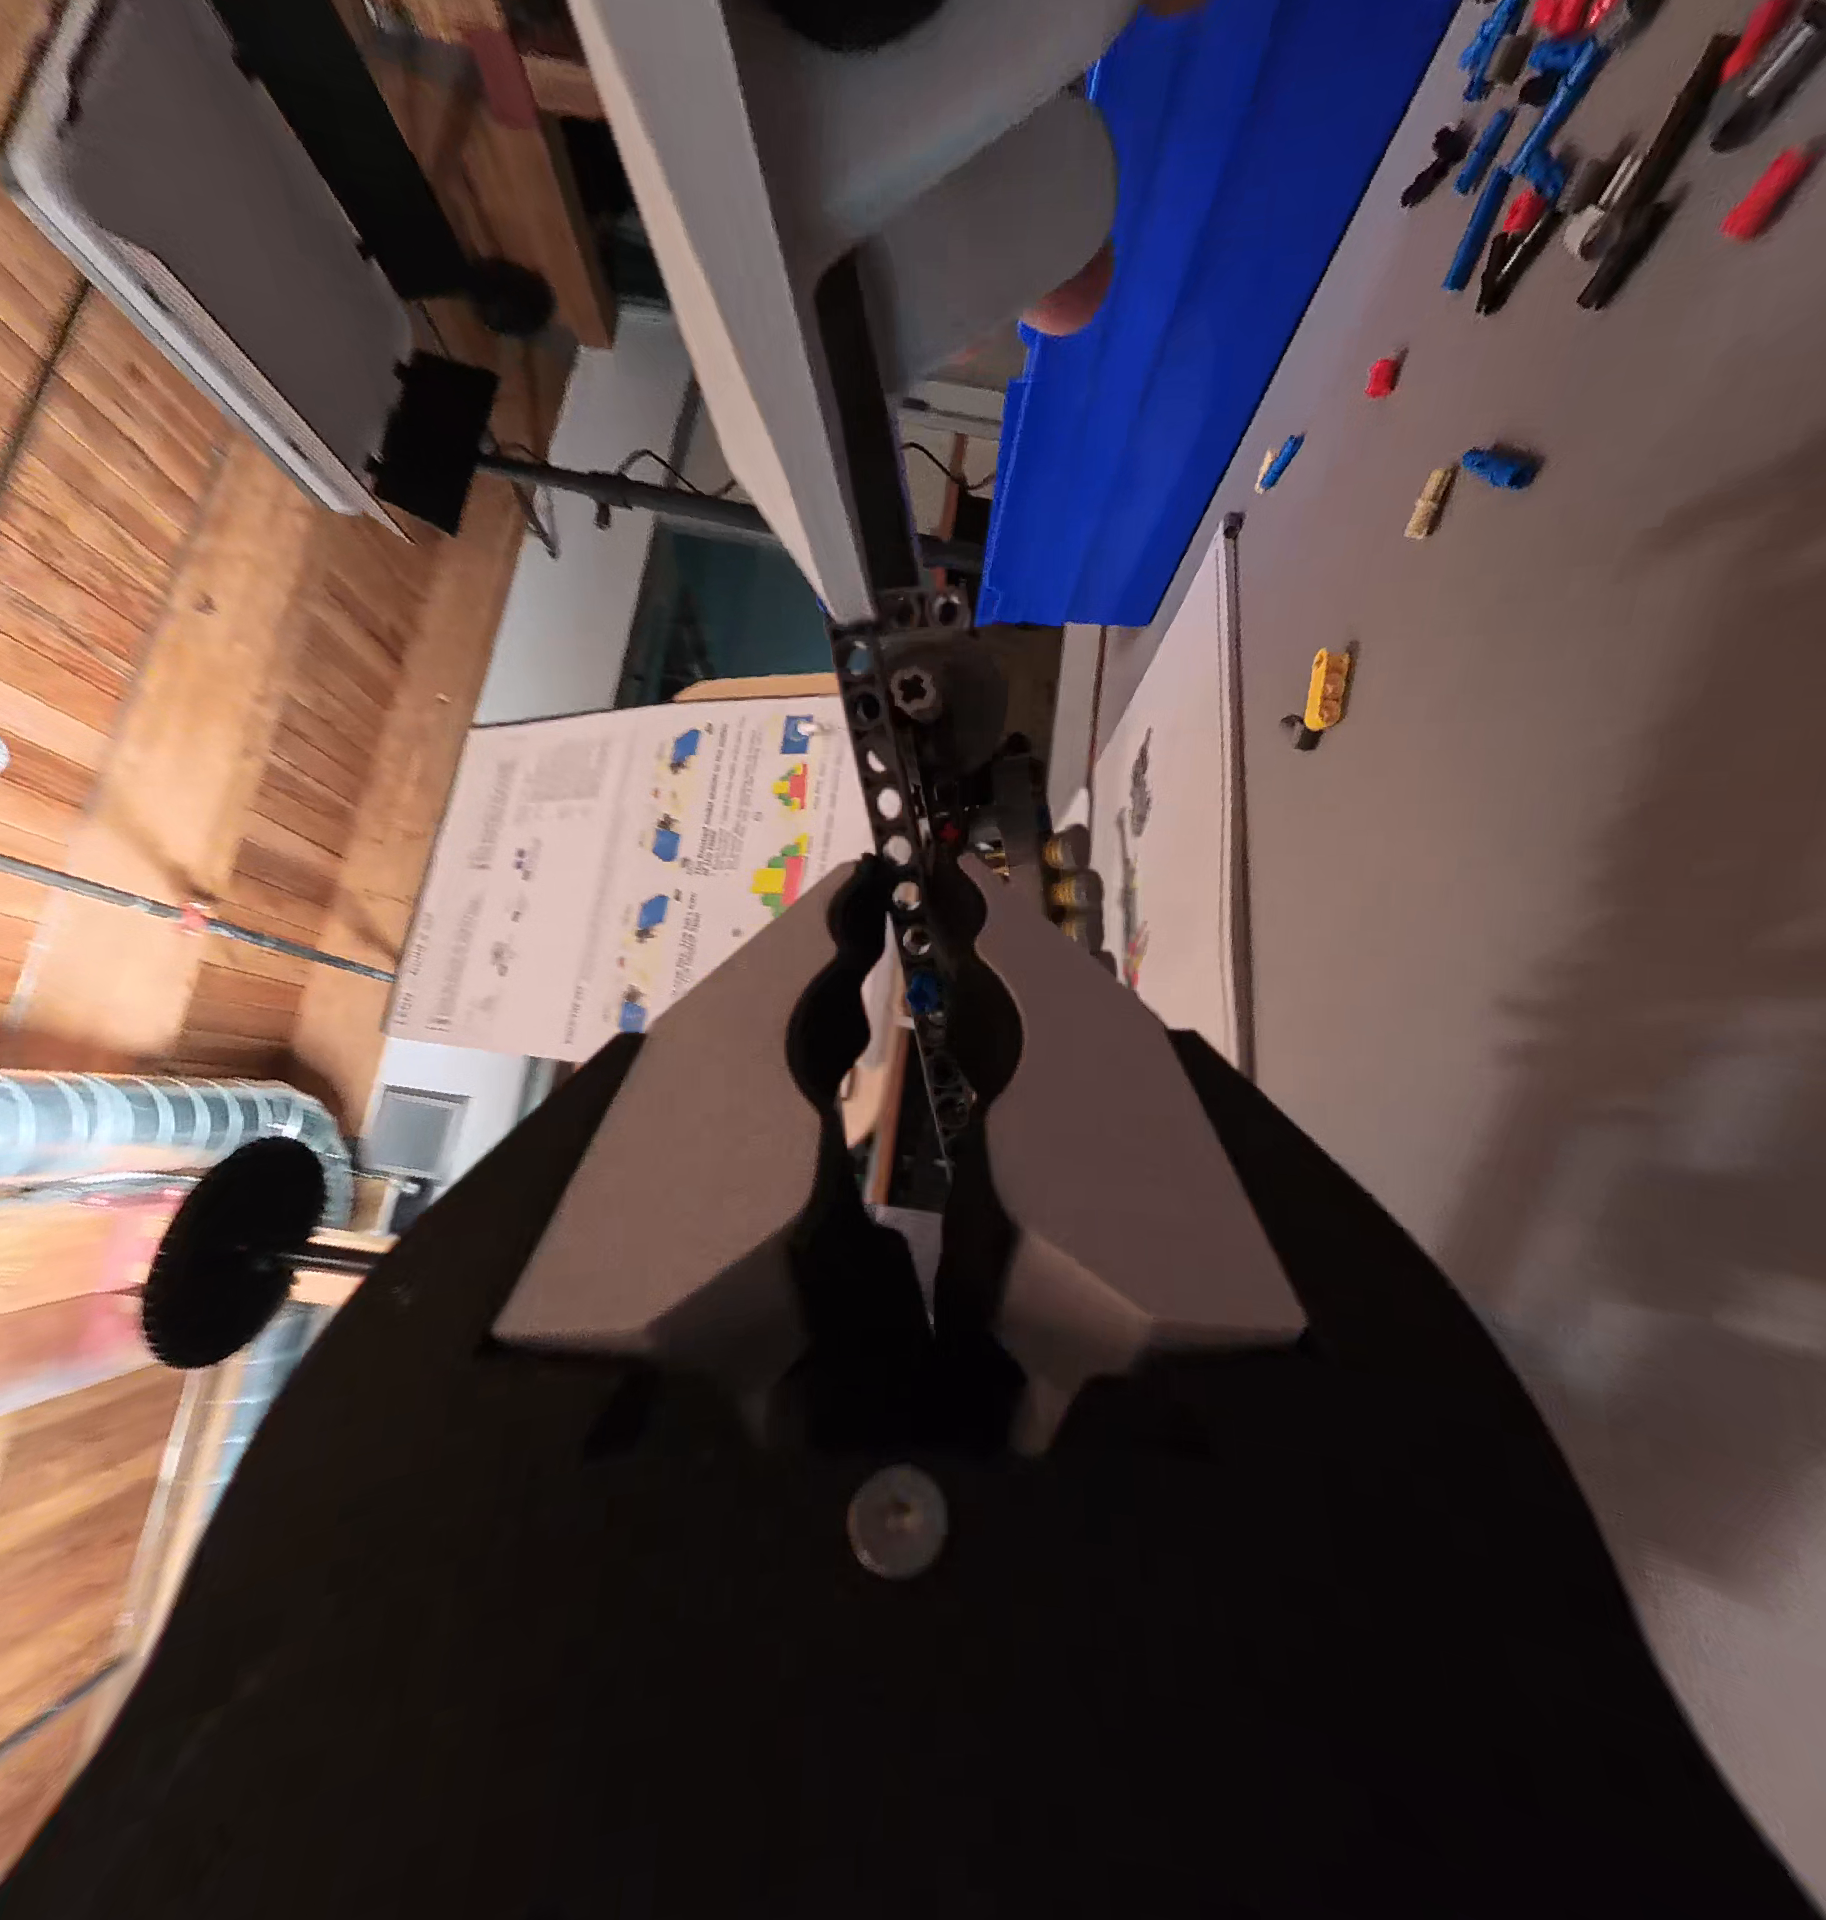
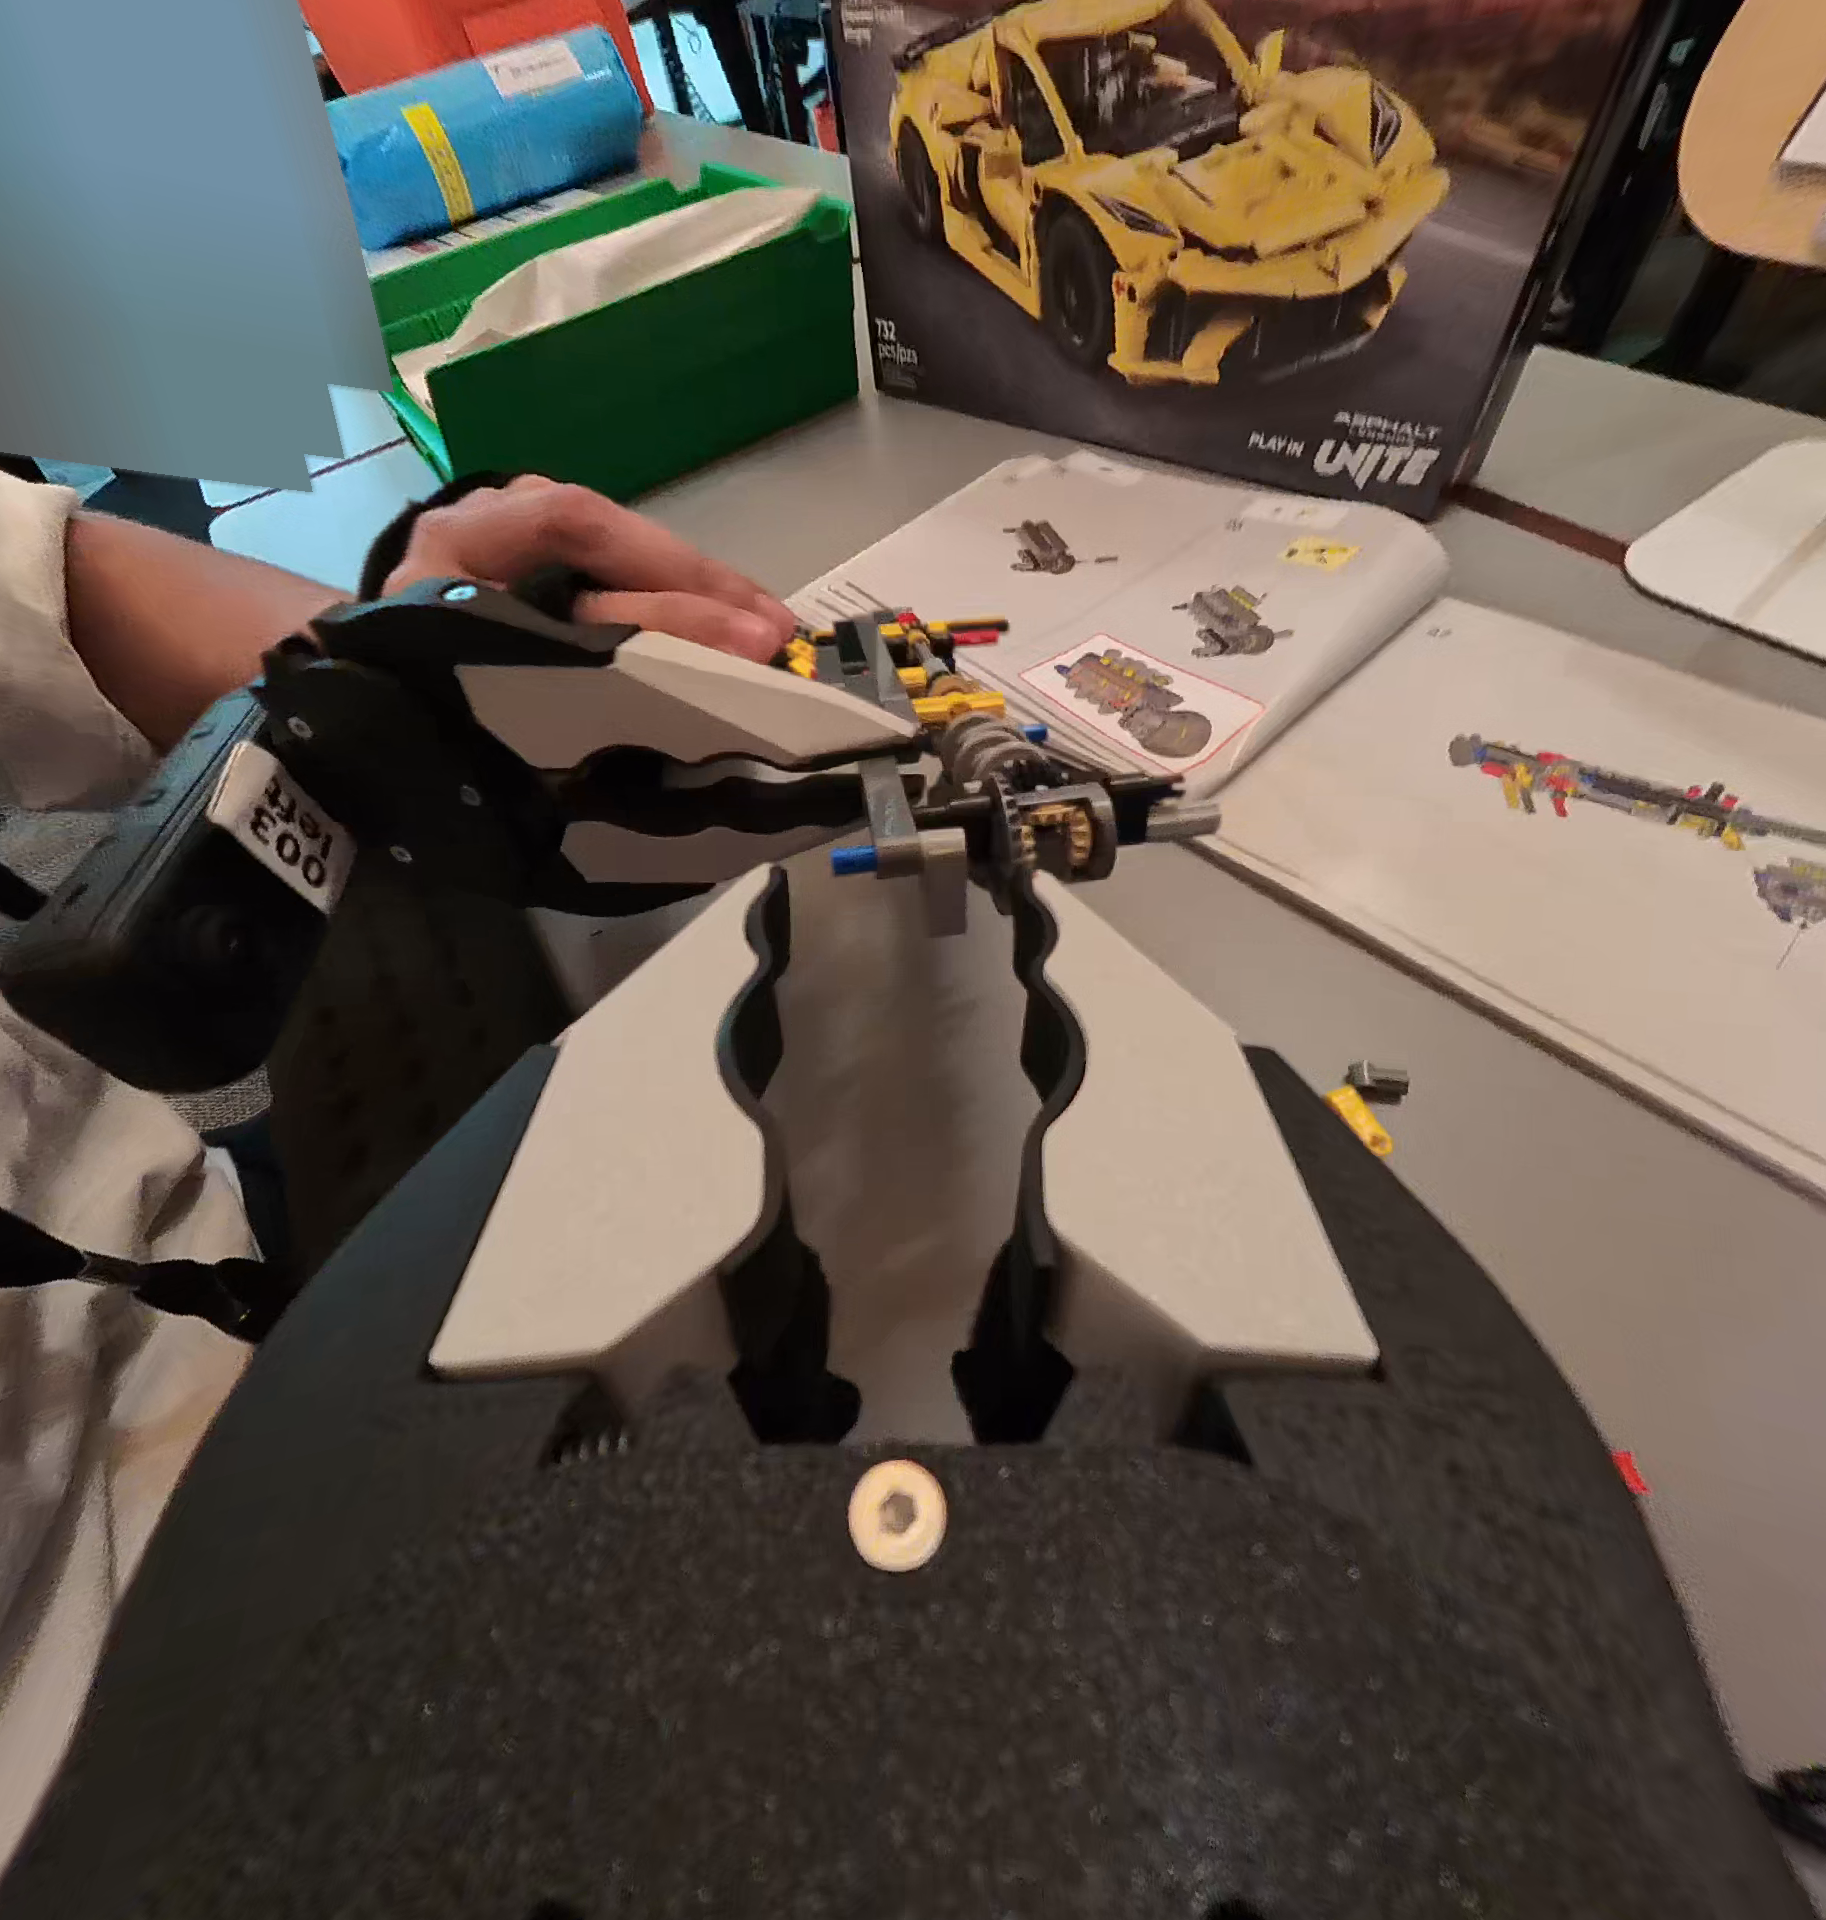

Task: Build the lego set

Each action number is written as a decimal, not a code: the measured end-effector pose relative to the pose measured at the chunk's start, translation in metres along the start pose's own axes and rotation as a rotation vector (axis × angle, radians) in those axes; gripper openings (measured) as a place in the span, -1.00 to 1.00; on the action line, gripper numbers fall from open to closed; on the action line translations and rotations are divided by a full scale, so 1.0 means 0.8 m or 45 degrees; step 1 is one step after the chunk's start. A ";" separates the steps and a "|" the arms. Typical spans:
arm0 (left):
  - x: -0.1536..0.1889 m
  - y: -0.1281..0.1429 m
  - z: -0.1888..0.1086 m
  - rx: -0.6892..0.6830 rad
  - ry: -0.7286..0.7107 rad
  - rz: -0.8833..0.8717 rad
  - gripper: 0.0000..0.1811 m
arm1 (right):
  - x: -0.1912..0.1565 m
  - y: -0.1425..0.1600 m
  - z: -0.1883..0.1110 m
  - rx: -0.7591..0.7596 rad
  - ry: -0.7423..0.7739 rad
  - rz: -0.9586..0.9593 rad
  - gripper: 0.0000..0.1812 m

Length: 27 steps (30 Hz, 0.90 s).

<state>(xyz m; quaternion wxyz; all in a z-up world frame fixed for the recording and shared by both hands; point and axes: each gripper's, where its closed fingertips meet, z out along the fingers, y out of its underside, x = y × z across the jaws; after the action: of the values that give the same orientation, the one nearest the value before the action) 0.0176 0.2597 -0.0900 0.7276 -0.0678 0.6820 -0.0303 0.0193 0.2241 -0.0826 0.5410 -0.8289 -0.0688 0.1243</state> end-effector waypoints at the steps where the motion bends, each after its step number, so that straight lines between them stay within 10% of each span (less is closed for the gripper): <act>1: -0.001 -0.002 -0.001 0.003 -0.019 0.030 -0.93 | 0.001 0.001 0.000 -0.003 0.005 0.004 -0.53; 23: 0.032 -0.026 -0.007 0.084 -0.053 0.318 -0.94 | 0.002 0.052 0.020 -0.498 -0.077 -0.330 -0.78; 27: 0.039 -0.019 -0.003 0.062 -0.006 0.308 -0.93 | -0.011 0.055 0.008 -0.533 -0.144 -0.322 -0.36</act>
<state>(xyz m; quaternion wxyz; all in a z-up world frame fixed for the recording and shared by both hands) 0.0179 0.2402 -0.1190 0.7290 0.0324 0.6825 0.0413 0.0078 0.2099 -0.1241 0.3641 -0.8995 -0.2262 0.0848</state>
